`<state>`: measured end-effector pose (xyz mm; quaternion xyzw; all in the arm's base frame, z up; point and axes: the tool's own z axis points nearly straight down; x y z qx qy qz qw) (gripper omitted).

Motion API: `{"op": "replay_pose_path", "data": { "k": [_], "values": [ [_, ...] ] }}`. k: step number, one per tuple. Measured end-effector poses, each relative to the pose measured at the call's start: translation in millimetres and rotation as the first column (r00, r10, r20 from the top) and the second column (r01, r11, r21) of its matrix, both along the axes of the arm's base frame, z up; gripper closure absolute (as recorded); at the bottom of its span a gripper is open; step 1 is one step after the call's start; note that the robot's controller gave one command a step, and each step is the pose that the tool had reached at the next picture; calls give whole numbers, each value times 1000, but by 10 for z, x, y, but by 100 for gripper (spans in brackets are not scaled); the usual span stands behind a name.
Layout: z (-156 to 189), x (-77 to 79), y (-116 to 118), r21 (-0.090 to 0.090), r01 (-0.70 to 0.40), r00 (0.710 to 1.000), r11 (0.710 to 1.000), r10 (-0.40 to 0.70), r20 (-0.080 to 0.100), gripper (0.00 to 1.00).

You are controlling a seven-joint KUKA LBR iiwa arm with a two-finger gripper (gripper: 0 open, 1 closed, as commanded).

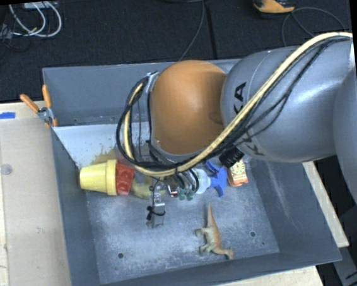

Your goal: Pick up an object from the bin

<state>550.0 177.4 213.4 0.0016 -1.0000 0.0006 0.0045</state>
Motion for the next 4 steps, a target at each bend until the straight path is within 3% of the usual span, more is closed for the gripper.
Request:
{"op": "replay_pose_path", "data": {
  "k": [1, 2, 3, 4],
  "values": [
    [45, 16, -9, 1, 4, 1000, 1000, -4, 7, 0],
    [-236, -48, -418, 3, -45, 999, 999, 45, 7, 0],
    [59, 144, -613, -1, -65, 998, 998, 65, -4, 0],
    [-106, 71, -759, 3, -58, 998, 998, 58, 17, 0]
  ]
}}
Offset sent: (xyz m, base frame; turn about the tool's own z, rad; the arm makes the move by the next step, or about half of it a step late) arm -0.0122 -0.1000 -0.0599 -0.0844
